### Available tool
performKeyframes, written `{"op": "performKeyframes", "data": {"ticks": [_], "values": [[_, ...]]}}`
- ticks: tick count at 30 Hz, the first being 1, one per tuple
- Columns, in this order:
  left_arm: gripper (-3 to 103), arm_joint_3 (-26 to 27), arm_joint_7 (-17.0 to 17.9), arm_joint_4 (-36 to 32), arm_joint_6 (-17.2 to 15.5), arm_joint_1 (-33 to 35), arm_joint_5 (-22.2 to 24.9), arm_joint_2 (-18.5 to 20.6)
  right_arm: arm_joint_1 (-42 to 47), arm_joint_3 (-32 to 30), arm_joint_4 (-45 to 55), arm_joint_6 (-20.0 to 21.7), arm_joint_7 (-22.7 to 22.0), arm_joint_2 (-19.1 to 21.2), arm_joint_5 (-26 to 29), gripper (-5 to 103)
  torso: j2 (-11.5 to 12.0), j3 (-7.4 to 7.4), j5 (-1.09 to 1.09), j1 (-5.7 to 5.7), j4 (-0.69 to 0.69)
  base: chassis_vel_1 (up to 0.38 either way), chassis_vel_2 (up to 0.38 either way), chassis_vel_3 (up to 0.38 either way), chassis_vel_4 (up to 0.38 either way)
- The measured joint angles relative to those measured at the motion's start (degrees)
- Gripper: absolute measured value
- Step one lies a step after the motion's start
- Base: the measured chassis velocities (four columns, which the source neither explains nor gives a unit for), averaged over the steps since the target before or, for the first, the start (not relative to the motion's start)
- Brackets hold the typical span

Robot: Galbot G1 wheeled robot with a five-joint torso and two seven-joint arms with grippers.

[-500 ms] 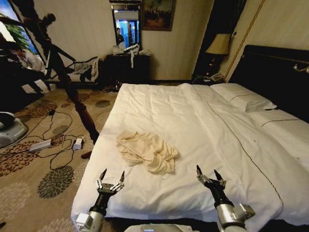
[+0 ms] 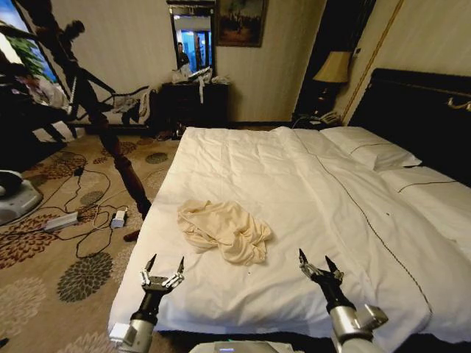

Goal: Pick up the clothes from the bed and hang them on the clothes hanger.

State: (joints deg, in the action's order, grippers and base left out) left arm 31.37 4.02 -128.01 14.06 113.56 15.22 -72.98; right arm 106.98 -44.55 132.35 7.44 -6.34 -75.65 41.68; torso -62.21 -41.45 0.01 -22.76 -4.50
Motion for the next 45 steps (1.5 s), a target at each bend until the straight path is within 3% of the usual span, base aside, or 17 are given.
{"op": "performKeyframes", "data": {"ticks": [2,3,7,9,11,13,14,15,16,18,19,21,23,27,31,36,45], "values": [[100,1.6,-1.2,0.4,1.0,2.1,0.5,0.0,-5.2,-2.8,0.3,7.2,-4.1,8.0,13.7,100,0.0,0.0,0.02,0.0,0.03,0.0,0.0,0.0,0.0],[100,1.6,-1.2,0.4,1.0,2.1,0.5,0.0,-5.2,-2.8,0.3,7.2,-4.1,8.0,13.7,100,0.0,0.0,0.02,0.0,0.03,0.0,0.0,0.0,0.0],[100,3.1,-1.6,0.8,2.9,5.6,1.0,0.6,-18.5,-0.8,-7.8,13.9,-6.6,23.4,27.1,100,0.0,-0.01,0.0,0.01,0.04,0.0,0.0,0.0,0.0],[100,3.3,-1.6,0.8,3.3,6.3,0.9,0.4,-22.8,1.5,-10.6,15.3,-6.8,25.6,30.0,100,0.0,-0.01,0.0,0.0,0.04,0.0,0.0,0.0,0.0],[100,3.5,-1.5,1.1,3.8,7.3,0.3,-0.5,-33.2,9.6,-19.0,18.6,-7.5,28.1,35.2,100,0.0,-0.01,-0.02,0.01,0.02,0.0,0.0,0.0,0.0],[100,4.4,-1.5,1.6,4.4,8.5,-0.8,-3.1,-49.6,24.0,-30.7,22.8,-7.5,26.9,37.9,100,0.0,-0.01,-0.01,0.01,0.04,0.0,0.0,0.0,0.0],[100,4.4,-1.5,1.6,4.4,8.5,-0.8,-3.1,-49.6,24.0,-30.7,22.8,-7.5,26.9,37.9,100,0.0,-0.01,-0.01,0.01,0.04,0.0,0.0,0.0,0.0],[100,4.7,-1.8,1.8,4.7,9.0,-1.2,-4.2,-57.8,31.4,-37.7,23.6,-6.2,24.6,36.8,100,0.0,-0.02,-0.01,0.0,0.06,0.0,0.0,0.0,0.0],[100,5.0,-1.8,1.8,4.9,9.3,-1.3,-4.6,-60.4,33.8,-40.3,23.6,-5.5,23.7,35.7,100,0.0,-0.02,0.01,0.0,0.07,0.0,0.0,0.0,0.0],[100,5.8,-2.4,1.9,5.6,10.5,-1.5,-5.9,-73.7,44.5,-54.8,21.9,-1.0,17.1,27.9,100,0.0,-0.03,-0.01,-0.02,0.11,0.0,0.0,0.0,0.0],[100,5.8,-2.4,1.9,5.6,10.5,-1.5,-5.9,-73.7,44.5,-54.8,21.9,-1.0,17.1,27.9,100,0.0,-0.03,-0.01,-0.02,0.11,0.0,0.0,0.0,0.0],[100,6.5,-2.7,1.9,6.1,10.9,-1.3,-6.3,-80.0,47.7,-63.8,21.2,0.4,10.8,25.2,100,0.0,-0.02,-0.03,-0.03,0.05,0.0,0.0,0.0,0.0],[100,7.9,-3.2,2.3,6.2,11.0,-0.1,-6.3,-83.7,50.4,-69.8,21.2,1.8,6.9,24.2,100,0.0,-0.02,-0.02,-0.02,0.11,0.0,0.0,0.0,0.0],[100,10.2,-4.2,3.5,6.2,10.1,2.1,-6.3,-86.1,54.4,-73.7,21.7,3.9,4.1,22.4,100,0.0,-0.01,-0.05,0.0,-0.04,0.0,0.0,0.0,0.0],[100,11.4,-4.5,4.4,6.1,9.3,3.8,-5.8,-87.9,56.9,-78.5,18.7,4.3,0.9,16.2,103,0.0,-0.01,-0.03,0.0,0.06,0.0,0.0,0.0,0.0],[100,14.7,-4.5,5.0,6.1,8.6,9.2,-4.5,-89.4,57.7,-79.6,15.8,3.3,0.7,14.7,85,0.0,0.0,-0.02,0.0,0.01,0.0,0.0,0.0,0.0],[100,17.0,-3.9,6.5,5.5,5.6,11.3,-3.7,-89.0,60.0,-76.5,16.9,3.4,2.5,16.0,52,0.0,0.0,-0.02,0.0,0.03,0.0,0.0,0.0,0.0]]}}
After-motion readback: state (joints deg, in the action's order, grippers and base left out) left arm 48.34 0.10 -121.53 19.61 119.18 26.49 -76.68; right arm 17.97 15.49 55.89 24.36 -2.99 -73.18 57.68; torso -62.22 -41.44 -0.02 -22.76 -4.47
